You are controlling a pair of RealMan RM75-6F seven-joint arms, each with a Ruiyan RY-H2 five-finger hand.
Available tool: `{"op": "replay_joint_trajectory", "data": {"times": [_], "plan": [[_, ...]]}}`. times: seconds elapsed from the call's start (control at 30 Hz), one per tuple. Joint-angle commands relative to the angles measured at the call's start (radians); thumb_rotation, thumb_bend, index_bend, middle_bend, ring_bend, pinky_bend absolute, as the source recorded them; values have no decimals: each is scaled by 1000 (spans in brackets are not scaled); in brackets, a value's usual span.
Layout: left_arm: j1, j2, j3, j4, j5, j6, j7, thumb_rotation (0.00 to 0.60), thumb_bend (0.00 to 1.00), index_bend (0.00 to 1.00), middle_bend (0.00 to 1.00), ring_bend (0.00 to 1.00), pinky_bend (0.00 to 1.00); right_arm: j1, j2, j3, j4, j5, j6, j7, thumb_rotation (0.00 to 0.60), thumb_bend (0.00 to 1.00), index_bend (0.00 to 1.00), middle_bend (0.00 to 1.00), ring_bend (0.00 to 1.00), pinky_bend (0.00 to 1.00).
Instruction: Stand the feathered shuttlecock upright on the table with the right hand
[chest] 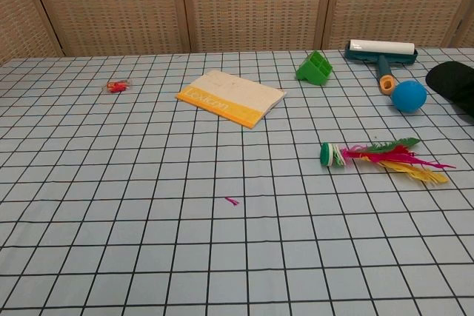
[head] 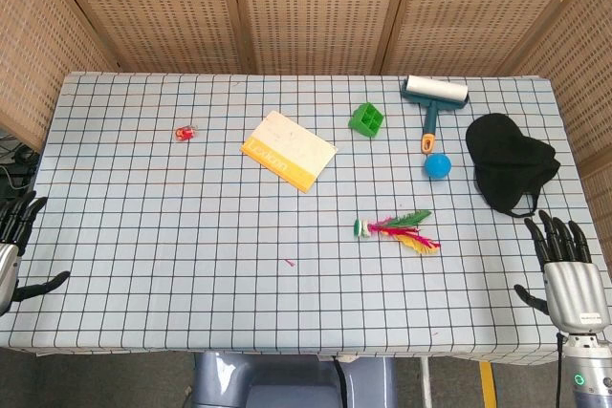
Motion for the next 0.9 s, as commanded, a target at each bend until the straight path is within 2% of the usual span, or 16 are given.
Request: {"op": "replay_joint_trajectory", "data": {"times": [0.03,0.27,0.33,0.43,0.5,0.57,0.7,0.8,0.9], "plan": [[1,0,-1,1,-1,2,-3,600,0,0,0,0,0,1,-2,-1,2,0,-2,-2,600,0,0,0,0,0],[3,-5,-2,11,-2,4,-8,600,0,0,0,0,0,34,-13,-15,-11,-6,-73,8,600,0,16,0,0,0],[2,-7,-5,14,-6,3,-10,600,0,0,0,0,0,55,-14,-16,-15,-11,-106,-12,600,0,64,0,0,0],[-3,-19,-10,24,-8,1,-11,600,0,0,0,0,0,111,-21,-2,-41,3,-190,-43,600,15,207,0,0,0],[-9,-28,-13,32,-9,-6,-12,600,0,0,0,0,0,150,-25,13,-61,24,-252,-48,600,83,295,0,0,0],[-16,-36,-16,41,-13,-15,-7,600,0,0,0,0,0,210,-34,40,-79,67,-343,-69,600,165,336,0,0,0],[-26,-44,-21,47,-28,-32,4,600,0,0,0,0,0,290,-85,92,-75,152,-437,-121,600,327,401,0,0,0],[-37,-49,-29,53,-45,-51,16,600,0,0,0,0,0,340,-168,123,-32,221,-466,-188,600,379,445,0,0,0],[-46,-51,-35,55,-59,-67,18,600,0,0,0,0,0,370,-238,133,13,277,-481,-237,600,389,462,0,0,0]]}}
